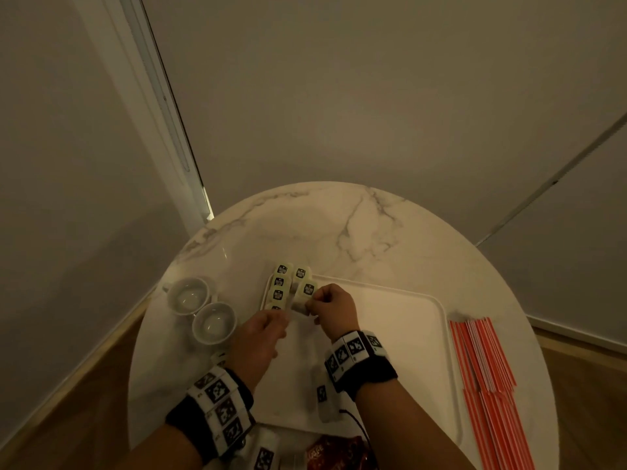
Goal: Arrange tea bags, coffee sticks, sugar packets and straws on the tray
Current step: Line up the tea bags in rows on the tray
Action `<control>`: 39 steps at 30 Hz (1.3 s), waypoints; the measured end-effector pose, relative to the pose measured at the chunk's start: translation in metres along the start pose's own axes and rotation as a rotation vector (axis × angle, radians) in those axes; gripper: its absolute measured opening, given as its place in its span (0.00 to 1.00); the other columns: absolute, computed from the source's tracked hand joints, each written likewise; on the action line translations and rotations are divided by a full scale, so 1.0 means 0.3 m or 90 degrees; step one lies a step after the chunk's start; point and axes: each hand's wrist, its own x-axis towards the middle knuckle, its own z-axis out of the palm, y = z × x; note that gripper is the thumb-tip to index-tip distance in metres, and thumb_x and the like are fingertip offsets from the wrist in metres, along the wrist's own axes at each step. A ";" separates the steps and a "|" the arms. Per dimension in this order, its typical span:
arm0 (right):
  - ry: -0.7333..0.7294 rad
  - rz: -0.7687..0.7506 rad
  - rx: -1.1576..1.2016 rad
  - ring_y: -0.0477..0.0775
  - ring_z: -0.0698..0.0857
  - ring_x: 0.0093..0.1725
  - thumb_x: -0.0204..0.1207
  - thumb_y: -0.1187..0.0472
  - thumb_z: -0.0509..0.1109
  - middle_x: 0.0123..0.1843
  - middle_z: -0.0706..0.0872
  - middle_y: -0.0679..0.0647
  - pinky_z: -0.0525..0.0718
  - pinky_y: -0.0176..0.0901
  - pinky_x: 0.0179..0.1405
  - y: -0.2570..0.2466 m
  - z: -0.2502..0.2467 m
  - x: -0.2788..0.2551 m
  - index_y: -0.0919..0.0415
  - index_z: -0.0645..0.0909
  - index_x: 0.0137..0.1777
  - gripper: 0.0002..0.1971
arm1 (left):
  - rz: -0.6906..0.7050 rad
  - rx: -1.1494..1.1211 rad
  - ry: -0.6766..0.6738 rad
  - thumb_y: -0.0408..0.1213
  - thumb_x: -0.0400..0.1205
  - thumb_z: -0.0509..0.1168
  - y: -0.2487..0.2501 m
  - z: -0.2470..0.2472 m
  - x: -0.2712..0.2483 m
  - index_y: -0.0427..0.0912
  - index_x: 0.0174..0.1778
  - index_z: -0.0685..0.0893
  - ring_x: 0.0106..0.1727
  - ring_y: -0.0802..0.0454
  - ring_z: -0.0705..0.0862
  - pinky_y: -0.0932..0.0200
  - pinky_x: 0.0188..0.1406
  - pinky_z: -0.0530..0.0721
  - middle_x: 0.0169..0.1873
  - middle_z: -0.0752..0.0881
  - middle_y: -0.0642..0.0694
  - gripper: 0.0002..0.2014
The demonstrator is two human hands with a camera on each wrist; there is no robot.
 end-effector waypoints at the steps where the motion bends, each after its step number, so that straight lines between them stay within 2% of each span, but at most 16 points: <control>1: 0.001 0.005 -0.028 0.55 0.82 0.34 0.64 0.73 0.73 0.33 0.84 0.55 0.84 0.49 0.34 0.005 0.012 0.016 0.57 0.76 0.33 0.11 | 0.001 0.016 -0.019 0.42 0.82 0.65 -0.007 -0.001 -0.014 0.46 0.47 0.86 0.47 0.51 0.84 0.54 0.43 0.80 0.44 0.87 0.46 0.06; 2: 0.000 0.010 -0.056 0.53 0.81 0.34 0.64 0.71 0.74 0.33 0.83 0.53 0.83 0.46 0.33 0.007 0.023 0.028 0.55 0.76 0.33 0.12 | 0.006 0.033 -0.040 0.41 0.82 0.66 -0.014 -0.004 -0.027 0.45 0.47 0.86 0.47 0.51 0.85 0.54 0.43 0.80 0.44 0.88 0.45 0.06; 4: -0.001 0.015 -0.101 0.49 0.79 0.35 0.66 0.70 0.73 0.33 0.81 0.48 0.74 0.34 0.30 0.007 0.037 0.043 0.54 0.76 0.34 0.11 | 0.022 0.073 -0.092 0.37 0.82 0.65 -0.026 -0.011 -0.048 0.45 0.47 0.87 0.46 0.51 0.85 0.57 0.42 0.80 0.44 0.89 0.44 0.05; 6: 0.000 0.009 -0.129 0.49 0.79 0.38 0.68 0.70 0.72 0.34 0.80 0.47 0.70 0.31 0.29 0.008 0.045 0.051 0.55 0.76 0.35 0.10 | 0.028 0.105 -0.128 0.34 0.83 0.64 -0.037 -0.021 -0.059 0.46 0.48 0.87 0.44 0.53 0.85 0.60 0.40 0.80 0.43 0.89 0.43 0.06; 9: 0.006 -0.010 -0.160 0.50 0.79 0.40 0.69 0.70 0.70 0.38 0.82 0.49 0.70 0.29 0.31 0.010 0.052 0.058 0.57 0.78 0.39 0.08 | 0.032 0.120 -0.143 0.32 0.82 0.65 -0.047 -0.034 -0.069 0.46 0.47 0.88 0.43 0.55 0.85 0.62 0.38 0.80 0.42 0.89 0.44 0.07; 12: 0.025 -0.029 -0.174 0.51 0.80 0.41 0.69 0.69 0.71 0.40 0.84 0.51 0.72 0.33 0.34 0.011 0.059 0.060 0.58 0.80 0.40 0.06 | 0.030 0.118 -0.147 0.31 0.82 0.65 -0.049 -0.043 -0.072 0.46 0.48 0.88 0.42 0.55 0.85 0.61 0.38 0.80 0.41 0.89 0.44 0.07; 14: 0.049 -0.035 -0.169 0.53 0.81 0.42 0.68 0.68 0.71 0.43 0.84 0.54 0.73 0.36 0.38 0.015 0.060 0.055 0.59 0.80 0.39 0.05 | 0.031 0.120 -0.155 0.31 0.82 0.64 -0.047 -0.048 -0.073 0.46 0.48 0.87 0.41 0.57 0.85 0.65 0.36 0.79 0.41 0.89 0.44 0.07; 16: 0.065 -0.037 -0.165 0.53 0.79 0.42 0.68 0.67 0.73 0.44 0.82 0.55 0.71 0.35 0.35 0.025 0.056 0.048 0.59 0.77 0.39 0.06 | 0.037 0.128 -0.165 0.31 0.82 0.65 -0.047 -0.053 -0.073 0.45 0.48 0.87 0.39 0.59 0.85 0.69 0.34 0.79 0.41 0.89 0.45 0.07; 19: 0.053 -0.022 -0.193 0.52 0.76 0.40 0.68 0.58 0.77 0.45 0.81 0.56 0.68 0.34 0.32 0.044 0.049 0.043 0.58 0.75 0.42 0.12 | 0.049 0.146 -0.184 0.32 0.82 0.65 -0.052 -0.062 -0.071 0.45 0.48 0.86 0.39 0.60 0.85 0.71 0.34 0.79 0.41 0.88 0.45 0.06; 22: 0.026 0.000 -0.244 0.52 0.77 0.41 0.67 0.49 0.79 0.46 0.82 0.56 0.69 0.39 0.35 0.049 0.047 0.049 0.59 0.77 0.45 0.18 | 0.046 0.162 -0.194 0.37 0.81 0.66 -0.058 -0.074 -0.071 0.48 0.48 0.86 0.41 0.57 0.85 0.70 0.35 0.78 0.43 0.88 0.41 0.04; 24: 0.010 0.001 -0.273 0.53 0.78 0.41 0.67 0.46 0.79 0.45 0.83 0.56 0.70 0.41 0.35 0.044 0.047 0.051 0.60 0.77 0.43 0.20 | 0.043 0.175 -0.195 0.34 0.82 0.66 -0.062 -0.084 -0.072 0.48 0.48 0.86 0.41 0.56 0.85 0.70 0.34 0.78 0.44 0.89 0.40 0.06; 27: -0.002 0.001 -0.305 0.55 0.81 0.44 0.68 0.47 0.78 0.47 0.85 0.58 0.73 0.42 0.39 0.036 0.049 0.053 0.60 0.78 0.43 0.18 | 0.041 0.189 -0.191 0.32 0.82 0.65 -0.066 -0.095 -0.075 0.49 0.48 0.86 0.41 0.56 0.86 0.69 0.35 0.78 0.44 0.89 0.39 0.07; 32: -0.010 -0.001 -0.340 0.53 0.79 0.42 0.72 0.50 0.75 0.45 0.84 0.55 0.75 0.42 0.41 0.027 0.050 0.051 0.58 0.77 0.42 0.13 | 0.044 0.197 -0.187 0.32 0.82 0.66 -0.071 -0.109 -0.081 0.48 0.48 0.87 0.39 0.59 0.85 0.70 0.35 0.79 0.43 0.89 0.40 0.07; 39: -0.017 0.004 -0.359 0.52 0.77 0.42 0.74 0.51 0.73 0.43 0.81 0.54 0.71 0.41 0.41 0.008 0.056 0.038 0.58 0.76 0.42 0.12 | 0.037 0.209 -0.179 0.34 0.82 0.66 -0.077 -0.109 -0.088 0.49 0.49 0.87 0.41 0.58 0.86 0.70 0.36 0.79 0.44 0.90 0.43 0.07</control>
